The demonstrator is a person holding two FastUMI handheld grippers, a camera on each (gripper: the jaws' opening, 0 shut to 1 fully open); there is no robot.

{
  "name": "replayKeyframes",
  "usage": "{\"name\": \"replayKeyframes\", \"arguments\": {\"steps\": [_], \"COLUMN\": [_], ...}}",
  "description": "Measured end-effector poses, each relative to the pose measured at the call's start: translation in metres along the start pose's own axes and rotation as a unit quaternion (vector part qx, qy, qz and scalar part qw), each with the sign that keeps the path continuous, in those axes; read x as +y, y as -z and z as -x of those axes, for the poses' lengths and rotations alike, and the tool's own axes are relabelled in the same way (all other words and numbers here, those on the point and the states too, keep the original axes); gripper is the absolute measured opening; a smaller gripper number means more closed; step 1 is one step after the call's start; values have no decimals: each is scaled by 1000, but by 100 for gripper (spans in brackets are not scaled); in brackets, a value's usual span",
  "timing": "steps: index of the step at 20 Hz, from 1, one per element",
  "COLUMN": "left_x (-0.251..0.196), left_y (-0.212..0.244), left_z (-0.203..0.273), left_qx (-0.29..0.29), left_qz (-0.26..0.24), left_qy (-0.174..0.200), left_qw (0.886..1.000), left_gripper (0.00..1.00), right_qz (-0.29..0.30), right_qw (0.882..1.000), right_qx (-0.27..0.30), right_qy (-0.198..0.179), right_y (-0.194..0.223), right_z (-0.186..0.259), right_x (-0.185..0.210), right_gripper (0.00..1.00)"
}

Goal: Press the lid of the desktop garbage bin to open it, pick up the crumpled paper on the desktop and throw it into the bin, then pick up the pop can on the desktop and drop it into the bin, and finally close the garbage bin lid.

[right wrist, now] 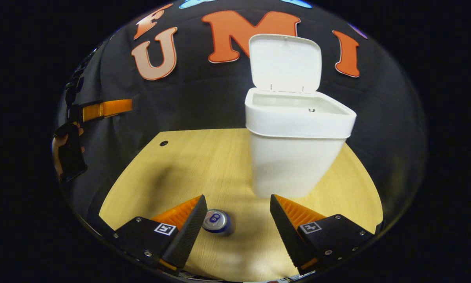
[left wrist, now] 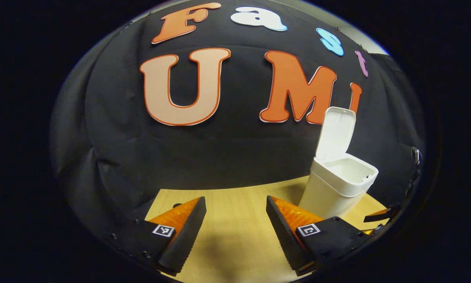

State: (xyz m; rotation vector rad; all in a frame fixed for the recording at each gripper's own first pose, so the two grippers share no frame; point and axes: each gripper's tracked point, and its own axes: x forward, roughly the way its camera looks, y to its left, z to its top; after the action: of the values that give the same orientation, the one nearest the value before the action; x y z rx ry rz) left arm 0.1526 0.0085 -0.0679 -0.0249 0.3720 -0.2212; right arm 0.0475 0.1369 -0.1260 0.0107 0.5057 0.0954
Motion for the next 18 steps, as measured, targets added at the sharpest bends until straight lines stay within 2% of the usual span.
{"name": "replayKeyframes", "arguments": {"steps": [5, 8, 12, 17, 18], "left_x": [30, 44, 54, 54, 54], "left_y": [13, 24, 32, 37, 37], "left_z": [14, 19, 24, 27, 27], "left_qx": [3, 6, 10, 13, 14], "left_qz": [-2, 5, 6, 4, 6], "left_qy": [-24, -29, -36, -35, -35], "left_qw": [1000, 1000, 999, 999, 999], "left_gripper": [96, 97, 98, 97, 97], "right_qz": [21, 45, 50, 77, 79], "right_qw": [999, 997, 992, 985, 985], "right_qx": [35, 66, 113, 151, 150], "right_qy": [-16, -12, -15, -13, -14], "right_y": [26, 51, 90, 112, 112], "right_z": [-29, -49, -68, -82, -83], "right_x": [31, 35, 38, 31, 31], "right_gripper": [98, 98, 98, 98, 89]}}
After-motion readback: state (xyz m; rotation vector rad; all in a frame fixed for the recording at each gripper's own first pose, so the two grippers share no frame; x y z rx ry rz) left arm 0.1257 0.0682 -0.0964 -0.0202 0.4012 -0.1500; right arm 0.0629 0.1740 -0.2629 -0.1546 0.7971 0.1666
